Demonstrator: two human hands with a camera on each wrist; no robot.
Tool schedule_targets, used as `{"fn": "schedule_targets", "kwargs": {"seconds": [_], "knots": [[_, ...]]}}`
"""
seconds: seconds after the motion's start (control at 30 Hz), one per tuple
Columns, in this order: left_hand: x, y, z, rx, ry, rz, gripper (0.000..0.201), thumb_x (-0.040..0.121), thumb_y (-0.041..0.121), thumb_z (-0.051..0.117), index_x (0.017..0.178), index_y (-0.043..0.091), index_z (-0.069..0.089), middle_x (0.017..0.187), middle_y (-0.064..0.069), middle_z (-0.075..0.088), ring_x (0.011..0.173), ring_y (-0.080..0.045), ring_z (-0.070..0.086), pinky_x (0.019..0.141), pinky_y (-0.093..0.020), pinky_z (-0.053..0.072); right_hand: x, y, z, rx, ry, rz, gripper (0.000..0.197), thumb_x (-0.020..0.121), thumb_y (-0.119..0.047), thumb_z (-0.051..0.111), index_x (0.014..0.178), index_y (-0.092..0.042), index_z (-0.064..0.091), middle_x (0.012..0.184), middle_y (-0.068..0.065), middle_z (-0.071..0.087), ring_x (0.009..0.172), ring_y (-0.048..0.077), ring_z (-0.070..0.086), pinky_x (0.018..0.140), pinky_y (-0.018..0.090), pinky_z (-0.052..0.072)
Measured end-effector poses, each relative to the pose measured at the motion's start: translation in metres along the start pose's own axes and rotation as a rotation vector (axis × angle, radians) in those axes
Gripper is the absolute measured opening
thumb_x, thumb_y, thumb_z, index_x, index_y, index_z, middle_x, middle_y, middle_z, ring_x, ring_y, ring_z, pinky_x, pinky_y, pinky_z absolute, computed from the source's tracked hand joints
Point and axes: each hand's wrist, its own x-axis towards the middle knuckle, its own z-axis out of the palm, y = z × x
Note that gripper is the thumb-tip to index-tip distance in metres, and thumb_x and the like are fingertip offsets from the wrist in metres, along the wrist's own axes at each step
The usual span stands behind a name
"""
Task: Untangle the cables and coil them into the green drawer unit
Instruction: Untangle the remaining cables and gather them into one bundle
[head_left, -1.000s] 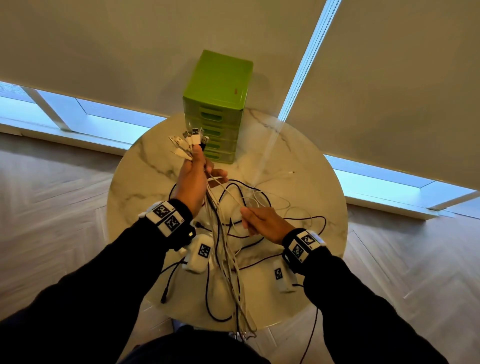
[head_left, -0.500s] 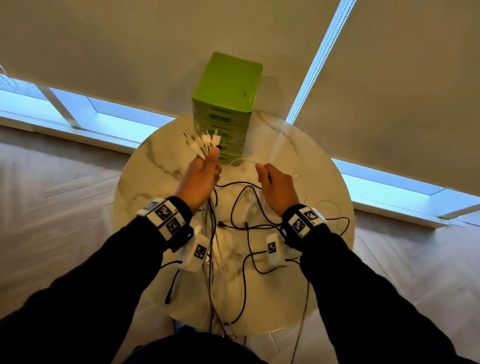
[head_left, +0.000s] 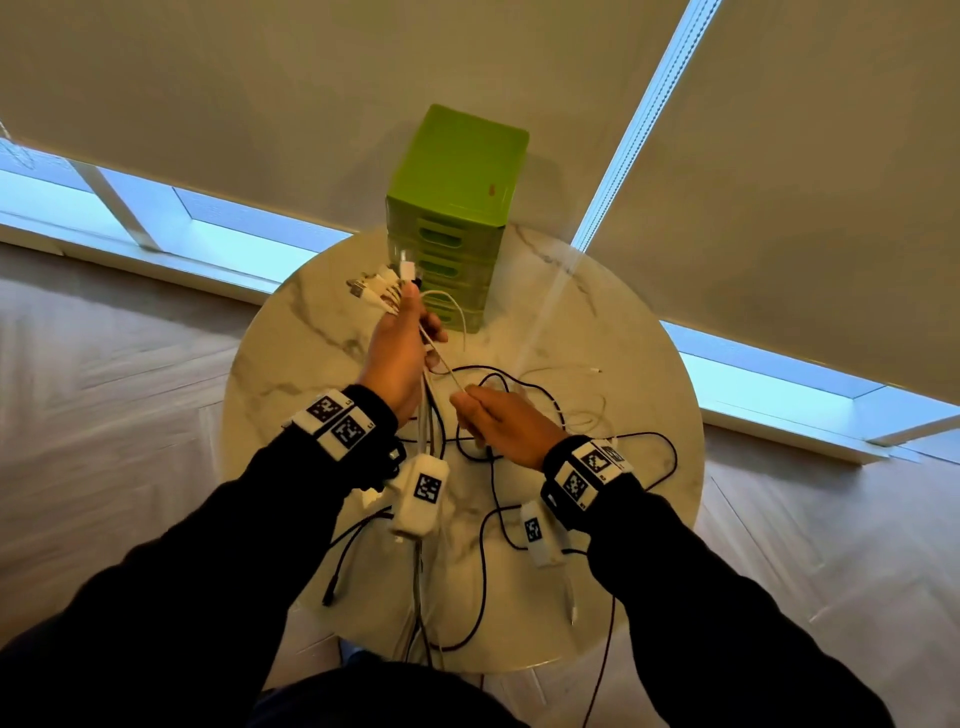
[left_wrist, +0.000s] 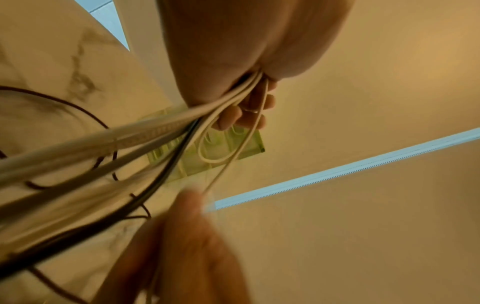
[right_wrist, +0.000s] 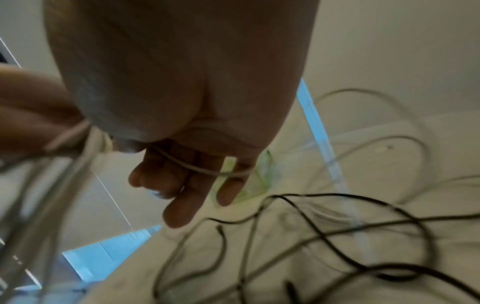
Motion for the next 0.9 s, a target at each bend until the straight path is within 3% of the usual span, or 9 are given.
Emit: {"fn": "schedule_targets", "kwargs": {"seconds": [0.07,0.2,0.37,0.47,0.57,0.63,0.7,0.77,0.9], "knots": [[0.006,0.010,-0.008,-0.078,0.025,0.002,0.035,0.107,0.045,0.036,0.085,0.022,0.050,0.069,0.007,0.050,0.062,-0.010,0.057,0.050,-0.022,0.037,-0.008,0.023,0.004,-0.028,-0.046,0.058,0.041,0.107,-0.045,0.033,0.078,-0.023,0.049,0.067,-0.006,0.055,0.062,0.012,0.053,0.073,0.035,0.046],[0.012,0.024,-0.023,-0.128,0.014,0.060,0.036,0.107,0.046,0.035,0.080,0.025,0.045,0.061,0.011,0.041,0.049,-0.006,0.036,0.050,-0.023,0.033,-0.017,0.053,0.001,-0.058,-0.014,0.122,0.042,0.107,-0.046,0.033,0.085,-0.015,0.053,0.076,0.008,0.061,0.071,0.024,0.059,0.077,0.041,0.047],[0.016,0.043,-0.041,-0.157,0.104,0.158,0.035,0.108,0.044,0.036,0.080,0.024,0.043,0.058,0.011,0.037,0.046,-0.005,0.028,0.047,-0.022,0.030,-0.021,0.079,-0.026,-0.219,-0.090,0.260,0.036,0.106,-0.047,0.032,0.082,-0.029,0.050,0.079,0.002,0.059,0.076,0.029,0.059,0.078,0.042,0.046],[0.015,0.044,-0.048,-0.057,0.112,0.232,0.033,0.109,0.040,0.035,0.080,0.024,0.041,0.062,0.010,0.035,0.048,-0.005,0.028,0.048,-0.022,0.030,-0.019,0.077,-0.044,-0.107,0.033,0.339,0.039,0.106,-0.045,0.036,0.079,-0.022,0.052,0.069,0.002,0.061,0.068,0.031,0.067,0.075,0.043,0.054],[0.006,0.024,-0.042,0.118,0.025,0.282,0.024,0.109,0.033,0.036,0.094,0.020,0.048,0.069,0.007,0.032,0.053,-0.005,0.028,0.053,-0.026,0.026,-0.001,0.046,-0.058,-0.062,0.144,0.320,0.046,0.106,-0.048,0.036,0.084,-0.012,0.056,0.062,0.007,0.063,0.050,0.021,0.065,0.067,0.035,0.052],[-0.004,0.007,-0.032,0.288,-0.041,0.282,0.032,0.109,0.035,0.037,0.124,0.011,0.051,0.072,0.001,0.043,0.056,-0.011,0.041,0.056,-0.032,0.034,0.012,0.016,-0.062,-0.103,0.142,0.243,0.047,0.106,-0.049,0.034,0.085,-0.013,0.057,0.063,0.003,0.060,0.049,0.016,0.059,0.062,0.032,0.047],[-0.012,-0.011,-0.021,0.483,-0.129,0.260,0.049,0.106,0.046,0.036,0.146,0.017,0.040,0.107,-0.021,0.063,0.091,-0.032,0.063,0.082,-0.046,0.051,0.017,-0.013,-0.061,-0.076,0.121,0.146,0.045,0.106,-0.049,0.034,0.084,-0.015,0.055,0.062,-0.004,0.056,0.049,0.014,0.056,0.062,0.033,0.048],[-0.018,-0.018,-0.010,0.560,-0.211,0.172,0.064,0.102,0.060,0.032,0.146,0.016,0.041,0.131,-0.027,0.056,0.118,-0.042,0.056,0.096,-0.054,0.048,0.017,-0.039,-0.059,0.015,0.078,0.064,0.040,0.107,-0.045,0.034,0.085,-0.018,0.054,0.066,-0.006,0.054,0.050,0.013,0.055,0.060,0.034,0.050],[-0.018,-0.010,0.010,0.359,-0.336,-0.057,0.075,0.094,0.075,0.035,0.109,0.007,0.064,0.086,-0.016,0.067,0.062,-0.017,0.048,0.051,-0.026,0.035,0.001,-0.054,-0.066,0.097,0.040,-0.051,0.032,0.109,-0.037,0.035,0.092,-0.022,0.057,0.070,-0.009,0.055,0.057,0.012,0.057,0.062,0.032,0.051]]}}
